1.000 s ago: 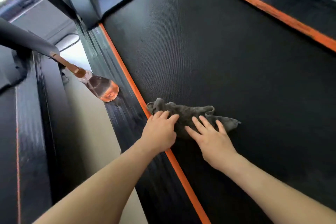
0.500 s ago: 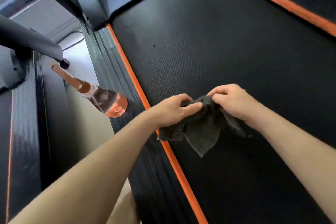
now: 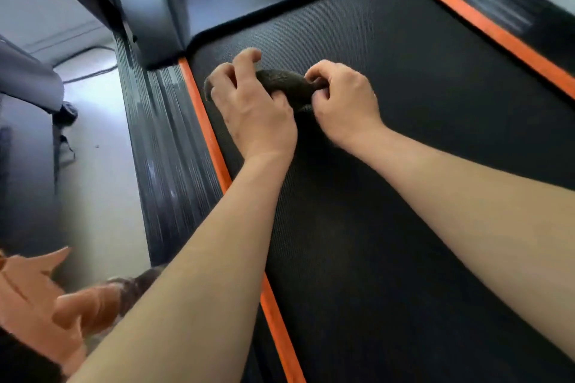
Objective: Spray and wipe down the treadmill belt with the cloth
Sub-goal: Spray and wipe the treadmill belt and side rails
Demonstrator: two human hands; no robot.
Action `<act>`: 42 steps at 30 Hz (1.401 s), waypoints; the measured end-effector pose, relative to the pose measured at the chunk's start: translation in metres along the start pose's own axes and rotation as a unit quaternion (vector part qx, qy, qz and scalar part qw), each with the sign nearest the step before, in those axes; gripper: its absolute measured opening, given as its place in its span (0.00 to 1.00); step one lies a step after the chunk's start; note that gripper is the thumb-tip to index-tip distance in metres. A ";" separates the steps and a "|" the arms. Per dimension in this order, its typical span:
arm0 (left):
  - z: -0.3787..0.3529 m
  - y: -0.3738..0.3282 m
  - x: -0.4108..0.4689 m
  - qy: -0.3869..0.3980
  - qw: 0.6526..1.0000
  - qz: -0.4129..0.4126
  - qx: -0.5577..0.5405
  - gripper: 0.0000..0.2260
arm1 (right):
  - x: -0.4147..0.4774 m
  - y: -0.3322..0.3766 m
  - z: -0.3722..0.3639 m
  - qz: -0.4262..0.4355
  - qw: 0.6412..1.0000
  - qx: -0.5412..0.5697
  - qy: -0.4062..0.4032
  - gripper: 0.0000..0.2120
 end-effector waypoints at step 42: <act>0.070 0.039 -0.232 0.530 0.745 -0.247 0.321 0.11 | -0.285 -0.020 0.003 0.059 0.933 -0.126 0.332 0.14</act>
Point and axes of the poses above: each hand's wrist, its own x-axis towards the middle knuckle, its own z-axis out of the back of the hand, y = z × x, the point moved 1 cm from there along x, towards the middle knuckle, and after that the axes turned 6 degrees about y, right-handed, at the moved point
